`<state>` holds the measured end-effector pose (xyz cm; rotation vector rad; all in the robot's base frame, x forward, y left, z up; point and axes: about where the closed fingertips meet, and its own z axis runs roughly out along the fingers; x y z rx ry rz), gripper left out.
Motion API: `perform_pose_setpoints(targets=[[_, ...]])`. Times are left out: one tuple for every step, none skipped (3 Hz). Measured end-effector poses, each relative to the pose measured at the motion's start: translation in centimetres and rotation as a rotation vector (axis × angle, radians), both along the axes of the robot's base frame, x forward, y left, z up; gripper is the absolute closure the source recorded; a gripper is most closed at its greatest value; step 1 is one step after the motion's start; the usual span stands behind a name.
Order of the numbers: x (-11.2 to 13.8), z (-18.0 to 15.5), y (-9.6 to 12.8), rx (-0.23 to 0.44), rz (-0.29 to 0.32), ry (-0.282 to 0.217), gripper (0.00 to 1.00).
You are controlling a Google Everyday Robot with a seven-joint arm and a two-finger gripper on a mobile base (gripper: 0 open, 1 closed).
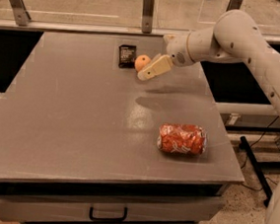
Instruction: Move orange near rxbar chocolate
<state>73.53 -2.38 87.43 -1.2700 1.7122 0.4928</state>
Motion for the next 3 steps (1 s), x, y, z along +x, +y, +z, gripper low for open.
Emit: perform_pose_setpoints(targets=[[-3.7,5.2,-3.0,0.009,0.026,-0.060,0.00],[-8.8,11.7,-6.1,-0.008,-0.008,-0.167,0.00],[-9.9,12.5,-7.7,-0.023,-0.040,-0.179,0.00]])
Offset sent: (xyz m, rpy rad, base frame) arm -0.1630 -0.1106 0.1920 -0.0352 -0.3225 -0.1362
